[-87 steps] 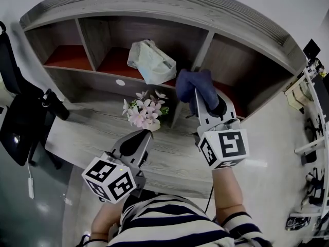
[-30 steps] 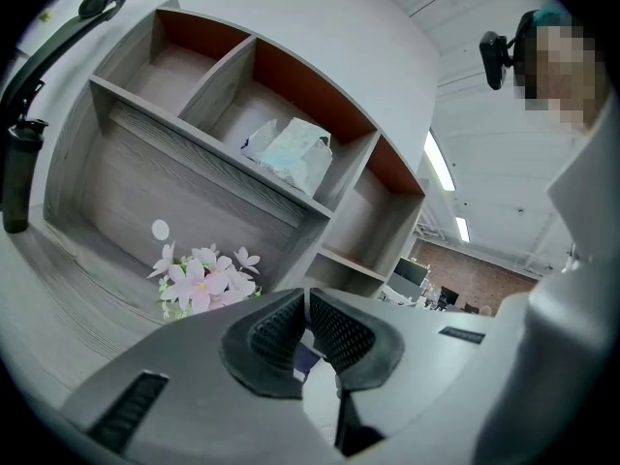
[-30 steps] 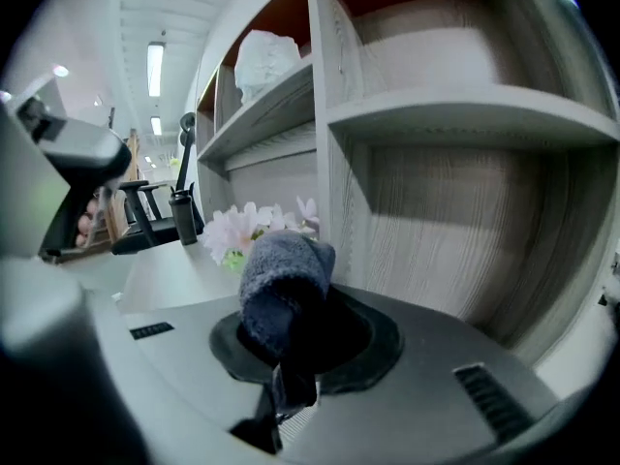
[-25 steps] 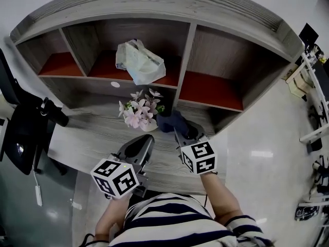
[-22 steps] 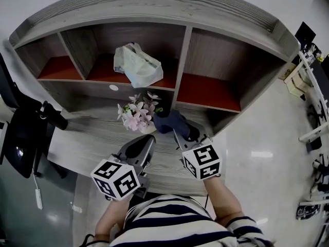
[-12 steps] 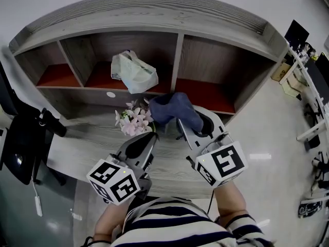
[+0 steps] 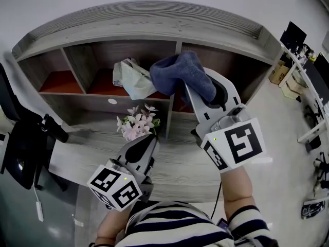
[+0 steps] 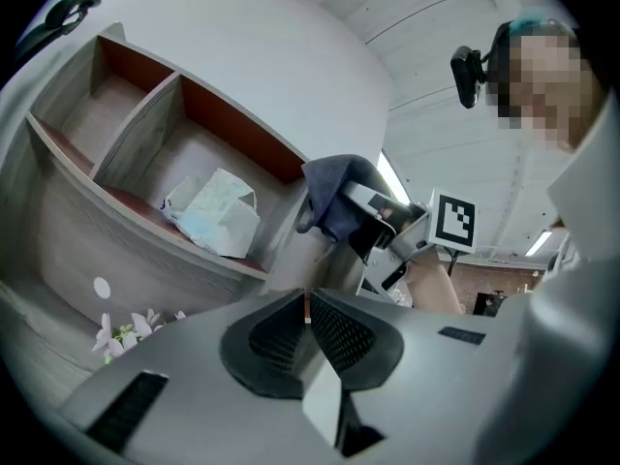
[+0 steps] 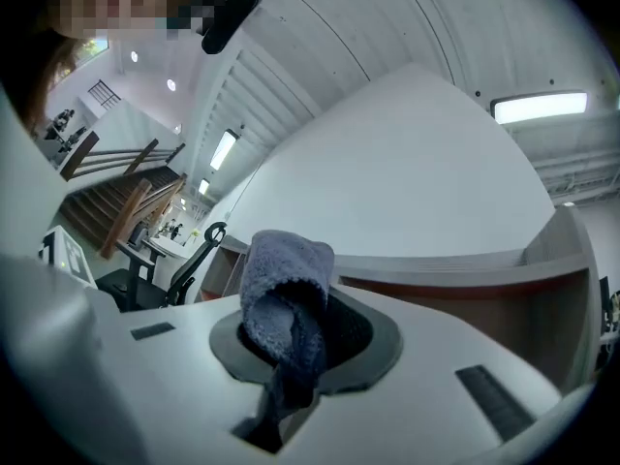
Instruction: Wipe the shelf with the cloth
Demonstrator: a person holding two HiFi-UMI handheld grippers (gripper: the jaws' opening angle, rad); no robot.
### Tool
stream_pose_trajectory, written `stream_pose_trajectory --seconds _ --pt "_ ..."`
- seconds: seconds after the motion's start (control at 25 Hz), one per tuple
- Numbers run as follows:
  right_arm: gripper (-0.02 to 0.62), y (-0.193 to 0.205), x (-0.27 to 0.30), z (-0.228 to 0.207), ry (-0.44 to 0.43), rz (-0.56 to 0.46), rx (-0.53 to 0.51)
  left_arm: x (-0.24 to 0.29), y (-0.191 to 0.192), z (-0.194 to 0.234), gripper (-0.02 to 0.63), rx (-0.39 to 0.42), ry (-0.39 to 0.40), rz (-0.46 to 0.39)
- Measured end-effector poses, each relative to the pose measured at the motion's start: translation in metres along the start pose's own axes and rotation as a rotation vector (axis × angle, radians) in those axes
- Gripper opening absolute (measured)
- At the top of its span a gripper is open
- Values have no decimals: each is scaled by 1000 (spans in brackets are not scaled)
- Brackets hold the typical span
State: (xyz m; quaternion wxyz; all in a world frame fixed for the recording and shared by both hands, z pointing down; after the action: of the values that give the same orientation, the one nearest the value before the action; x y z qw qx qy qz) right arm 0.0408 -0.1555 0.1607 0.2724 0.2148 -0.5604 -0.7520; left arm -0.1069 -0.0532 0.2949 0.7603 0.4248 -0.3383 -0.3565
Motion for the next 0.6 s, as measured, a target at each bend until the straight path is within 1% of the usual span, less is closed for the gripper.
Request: stream_pose_trajectory --seconds 0.24,0.4,0.48,0.6 --pt "69 -17 16 -1 7 -34 -24 -3 4 -2 31 -32 7 -8" --pt "69 -18 27 -8 28 -27 -43 -4 3 0 31 -30 -4 -23" --pt "69 -18 29 -14 49 -17 -51 -5 2 1 31 -32 -10 -25" --pt "69 -16 23 -29 103 -4 -35 -4 3 1 31 -32 -9 -23"
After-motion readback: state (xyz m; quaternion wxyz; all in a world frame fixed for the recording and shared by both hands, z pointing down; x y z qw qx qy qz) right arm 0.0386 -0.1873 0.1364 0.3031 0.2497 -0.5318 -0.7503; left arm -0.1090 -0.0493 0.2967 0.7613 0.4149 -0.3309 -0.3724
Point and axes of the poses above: the fingertips, and each gripper's own axes: x forward along the fingers, z to its left, y out of its underside, the point moved 8 cm from there along -x, backward along the fingers, and after that the axes turned 13 degrees about z, right-handed, at the moved point
